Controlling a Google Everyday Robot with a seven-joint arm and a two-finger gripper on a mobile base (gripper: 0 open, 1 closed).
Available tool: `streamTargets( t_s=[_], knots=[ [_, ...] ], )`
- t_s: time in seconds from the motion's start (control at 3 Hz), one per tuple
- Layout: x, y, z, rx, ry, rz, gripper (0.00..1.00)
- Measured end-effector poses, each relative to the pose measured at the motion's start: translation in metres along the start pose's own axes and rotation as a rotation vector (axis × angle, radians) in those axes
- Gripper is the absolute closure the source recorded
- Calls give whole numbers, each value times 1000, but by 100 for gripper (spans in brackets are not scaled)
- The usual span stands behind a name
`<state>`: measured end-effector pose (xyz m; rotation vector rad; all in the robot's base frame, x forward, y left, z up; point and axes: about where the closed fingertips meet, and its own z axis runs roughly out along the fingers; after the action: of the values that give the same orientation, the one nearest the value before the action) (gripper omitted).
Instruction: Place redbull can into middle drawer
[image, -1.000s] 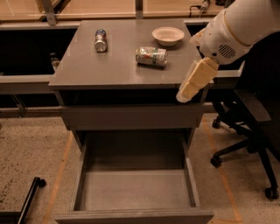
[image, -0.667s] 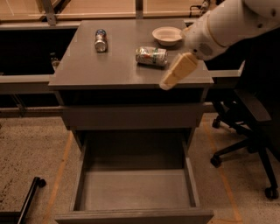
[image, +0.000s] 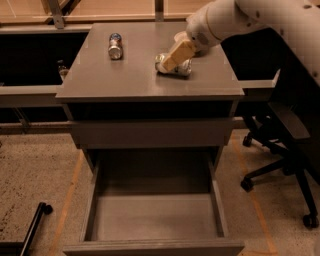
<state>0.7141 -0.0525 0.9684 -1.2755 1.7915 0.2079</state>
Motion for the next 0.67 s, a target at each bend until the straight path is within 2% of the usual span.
streamTargets(
  t_s=[0.67],
  knots=[
    [-7,-5,4,3,-16,0,0]
  ],
)
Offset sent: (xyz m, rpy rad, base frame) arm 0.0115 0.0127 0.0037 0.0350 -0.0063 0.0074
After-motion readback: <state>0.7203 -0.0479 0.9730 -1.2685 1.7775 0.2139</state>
